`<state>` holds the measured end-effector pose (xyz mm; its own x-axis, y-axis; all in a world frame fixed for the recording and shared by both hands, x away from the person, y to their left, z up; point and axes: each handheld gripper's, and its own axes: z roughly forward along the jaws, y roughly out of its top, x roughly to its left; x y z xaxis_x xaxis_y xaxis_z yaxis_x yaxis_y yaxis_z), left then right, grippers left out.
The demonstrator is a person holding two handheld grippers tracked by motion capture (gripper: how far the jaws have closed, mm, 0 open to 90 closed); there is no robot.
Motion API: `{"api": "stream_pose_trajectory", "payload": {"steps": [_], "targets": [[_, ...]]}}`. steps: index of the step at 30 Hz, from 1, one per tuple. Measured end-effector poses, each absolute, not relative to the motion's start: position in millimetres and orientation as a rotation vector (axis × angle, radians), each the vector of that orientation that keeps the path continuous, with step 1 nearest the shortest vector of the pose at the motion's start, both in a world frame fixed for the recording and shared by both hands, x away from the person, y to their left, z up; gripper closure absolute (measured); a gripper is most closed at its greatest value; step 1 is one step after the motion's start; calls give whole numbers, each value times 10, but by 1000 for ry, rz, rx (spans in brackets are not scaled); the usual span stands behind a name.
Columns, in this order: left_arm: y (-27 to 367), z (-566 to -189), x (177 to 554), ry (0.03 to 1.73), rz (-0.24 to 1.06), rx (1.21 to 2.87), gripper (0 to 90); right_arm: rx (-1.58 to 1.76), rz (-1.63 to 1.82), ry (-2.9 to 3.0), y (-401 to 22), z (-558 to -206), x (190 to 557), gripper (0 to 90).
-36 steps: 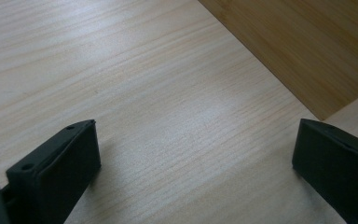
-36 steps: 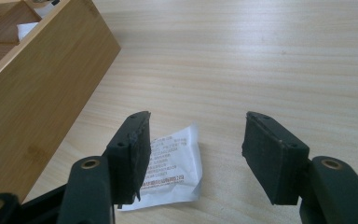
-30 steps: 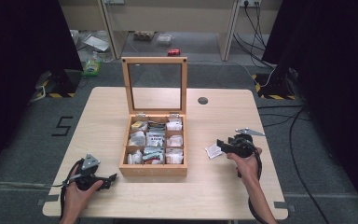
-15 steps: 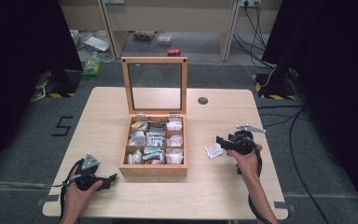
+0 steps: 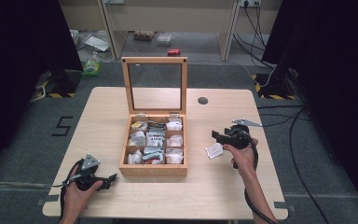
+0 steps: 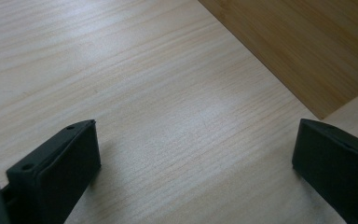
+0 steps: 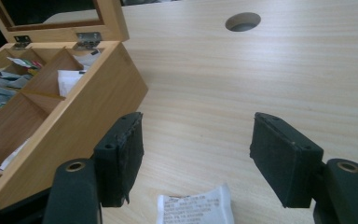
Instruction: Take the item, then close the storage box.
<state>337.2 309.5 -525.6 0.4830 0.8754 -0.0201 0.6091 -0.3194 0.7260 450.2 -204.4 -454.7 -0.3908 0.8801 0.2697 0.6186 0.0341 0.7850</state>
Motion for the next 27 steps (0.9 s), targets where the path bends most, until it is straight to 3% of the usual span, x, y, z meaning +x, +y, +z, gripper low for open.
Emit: {"api": "stream_pose_trajectory", "payload": {"steps": [27], "targets": [[3100, -5257, 3364, 1223, 502, 2047, 0, 1427, 1327, 2045, -1767, -4343, 4749, 333]]}}
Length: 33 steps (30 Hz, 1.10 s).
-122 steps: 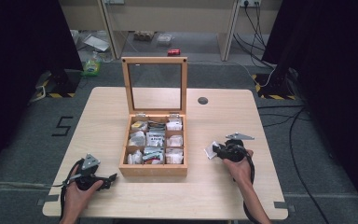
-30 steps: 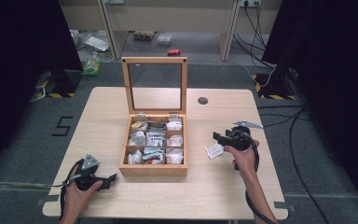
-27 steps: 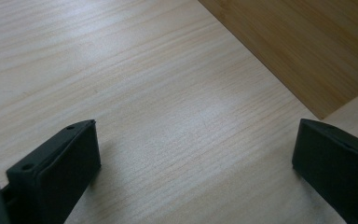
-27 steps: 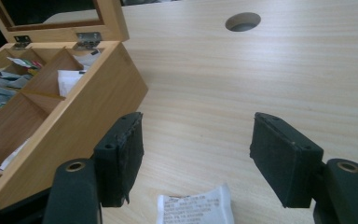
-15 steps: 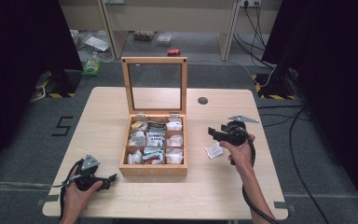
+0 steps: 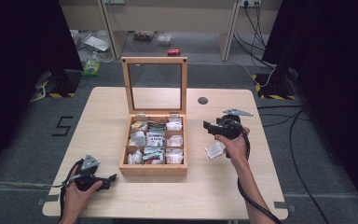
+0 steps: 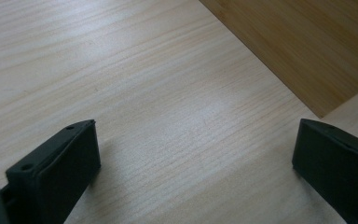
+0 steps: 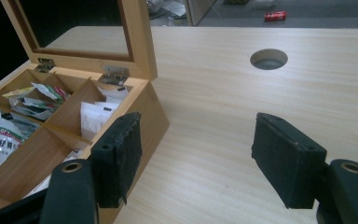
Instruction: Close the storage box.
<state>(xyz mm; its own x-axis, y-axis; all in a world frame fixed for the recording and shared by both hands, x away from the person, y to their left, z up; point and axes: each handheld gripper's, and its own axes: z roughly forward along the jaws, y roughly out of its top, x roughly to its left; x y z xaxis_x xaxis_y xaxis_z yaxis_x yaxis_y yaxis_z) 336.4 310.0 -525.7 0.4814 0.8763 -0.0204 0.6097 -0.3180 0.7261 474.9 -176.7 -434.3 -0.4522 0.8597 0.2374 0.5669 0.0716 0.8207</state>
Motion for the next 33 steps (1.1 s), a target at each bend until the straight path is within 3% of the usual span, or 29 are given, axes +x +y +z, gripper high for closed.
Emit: {"api": "stream_pose_trajectory", "payload": {"steps": [33], "targets": [[3098, -5257, 3363, 1222, 504, 2047, 1, 1319, 1336, 2109, -1076, -4216, 5266, 329]]}}
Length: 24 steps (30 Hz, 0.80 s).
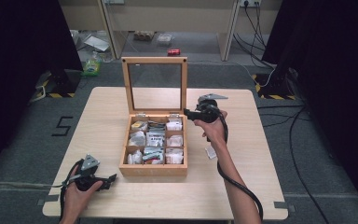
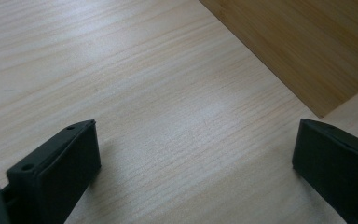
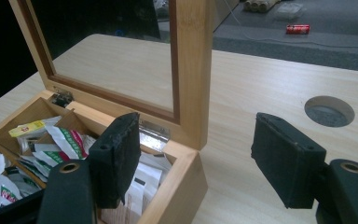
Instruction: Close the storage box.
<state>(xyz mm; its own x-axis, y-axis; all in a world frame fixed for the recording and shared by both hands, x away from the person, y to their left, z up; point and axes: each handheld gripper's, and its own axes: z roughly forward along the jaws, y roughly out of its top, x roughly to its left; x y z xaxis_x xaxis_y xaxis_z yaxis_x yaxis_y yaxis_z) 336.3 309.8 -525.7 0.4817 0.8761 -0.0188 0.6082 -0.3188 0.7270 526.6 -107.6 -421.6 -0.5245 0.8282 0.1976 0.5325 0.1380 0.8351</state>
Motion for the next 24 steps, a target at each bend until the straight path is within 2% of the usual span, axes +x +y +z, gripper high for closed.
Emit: {"api": "stream_pose_trajectory", "payload": {"steps": [24], "targets": [[3097, -5257, 3362, 1221, 505, 2047, 1, 1293, 1347, 2136, -820, -4201, 5505, 334]]}}
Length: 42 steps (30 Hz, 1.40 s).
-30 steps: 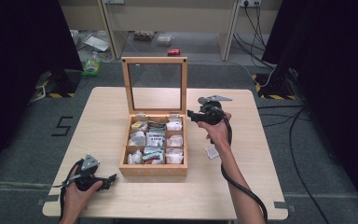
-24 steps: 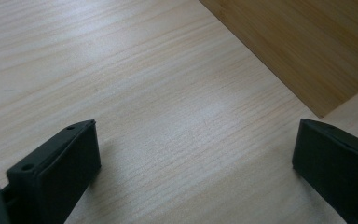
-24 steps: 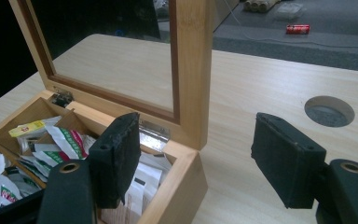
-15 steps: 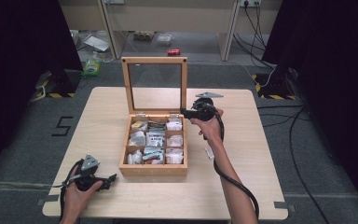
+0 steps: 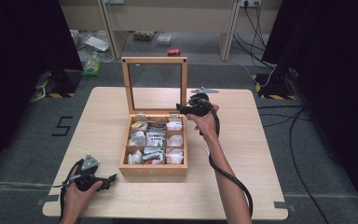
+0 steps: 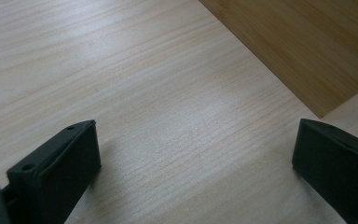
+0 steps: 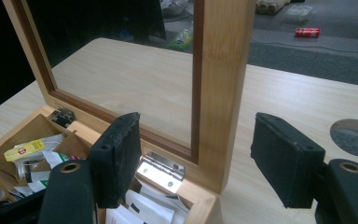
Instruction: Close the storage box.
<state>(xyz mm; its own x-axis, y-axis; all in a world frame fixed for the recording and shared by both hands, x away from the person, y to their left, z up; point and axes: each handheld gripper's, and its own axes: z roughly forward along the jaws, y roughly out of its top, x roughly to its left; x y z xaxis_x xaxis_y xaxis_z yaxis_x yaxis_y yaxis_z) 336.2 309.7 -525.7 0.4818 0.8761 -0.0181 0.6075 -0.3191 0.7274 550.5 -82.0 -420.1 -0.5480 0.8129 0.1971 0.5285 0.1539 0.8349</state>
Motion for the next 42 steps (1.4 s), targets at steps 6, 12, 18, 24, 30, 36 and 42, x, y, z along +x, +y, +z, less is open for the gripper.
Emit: {"api": "stream_pose_trajectory", "payload": {"steps": [6, 12, 18, 24, 30, 36, 42], "targets": [[3097, -5256, 3360, 1221, 504, 2049, 2, 1290, 1336, 2138, -761, -4217, 5573, 337], [3097, -5255, 3357, 1220, 504, 2050, 2, 1266, 1343, 2138, -707, -4217, 5626, 347], [3097, -5255, 3357, 1220, 504, 2050, 2, 1237, 1344, 2142, -687, -4185, 5654, 358], [3097, -5256, 3357, 1221, 503, 2049, 1, 1241, 1343, 2142, -684, -4171, 5674, 389], [3098, -5257, 3359, 1221, 502, 2049, 0, 1245, 1318, 2117, -681, -4159, 5655, 473], [3098, -5257, 3359, 1221, 502, 2048, 0, 1222, 1316, 2097, -703, -4169, 5632, 518], [3098, -5257, 3359, 1221, 501, 2049, 0, 1195, 1324, 2073, -723, -4188, 5592, 566]]}}
